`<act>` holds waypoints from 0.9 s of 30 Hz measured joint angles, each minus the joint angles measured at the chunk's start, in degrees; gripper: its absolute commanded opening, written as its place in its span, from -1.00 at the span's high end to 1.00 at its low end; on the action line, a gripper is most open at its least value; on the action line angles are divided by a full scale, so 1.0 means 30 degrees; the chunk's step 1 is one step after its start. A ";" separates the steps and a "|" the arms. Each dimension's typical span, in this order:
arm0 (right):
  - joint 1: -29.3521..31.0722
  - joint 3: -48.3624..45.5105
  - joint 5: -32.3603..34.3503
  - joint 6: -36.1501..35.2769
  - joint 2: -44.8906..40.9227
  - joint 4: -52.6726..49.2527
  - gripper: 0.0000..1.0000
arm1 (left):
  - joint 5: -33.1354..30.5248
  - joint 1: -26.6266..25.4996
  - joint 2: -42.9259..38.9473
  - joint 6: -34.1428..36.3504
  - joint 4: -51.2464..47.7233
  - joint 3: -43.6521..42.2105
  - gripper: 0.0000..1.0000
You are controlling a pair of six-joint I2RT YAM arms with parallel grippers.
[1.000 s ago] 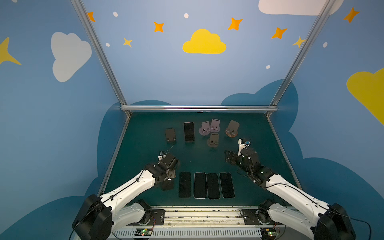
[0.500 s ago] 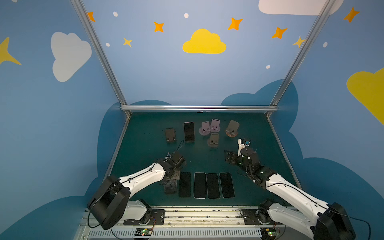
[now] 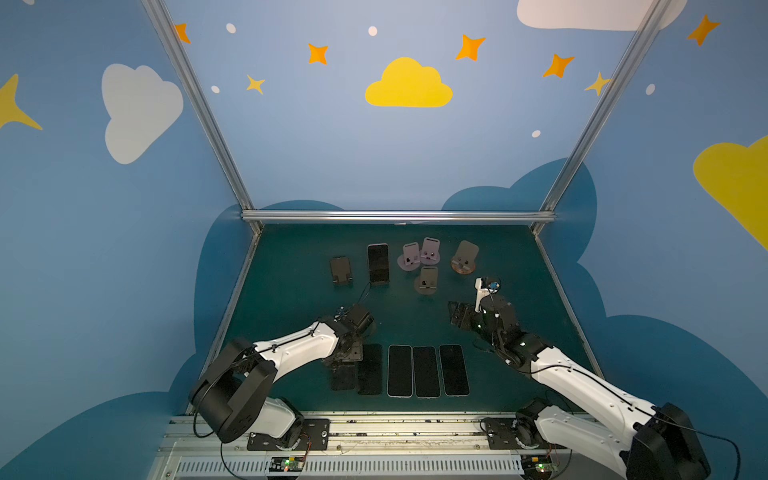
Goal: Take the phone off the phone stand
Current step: 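Lower the dark phone flat next to the flat phones with the left gripper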
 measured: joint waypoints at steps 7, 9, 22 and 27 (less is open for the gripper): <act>0.0000 0.0000 0.0000 0.0000 0.0000 0.0007 -0.71 | 0.0000 -0.0022 0.0168 -0.0029 -0.0160 0.0168 -0.47; 0.0000 0.0000 0.0000 0.0000 0.0000 0.0007 -0.71 | 0.0007 -0.0022 0.0240 -0.0051 -0.0226 0.0240 -0.47; 0.0000 0.0000 -0.0015 0.0000 0.0000 0.0007 -0.71 | 0.0168 -0.0022 0.1304 0.0321 -0.1137 0.1290 -0.51; 0.0000 0.0000 -0.0015 -0.0007 0.0000 0.0007 -0.71 | 0.0248 -0.0015 0.1392 0.0452 -0.1217 0.1377 -0.52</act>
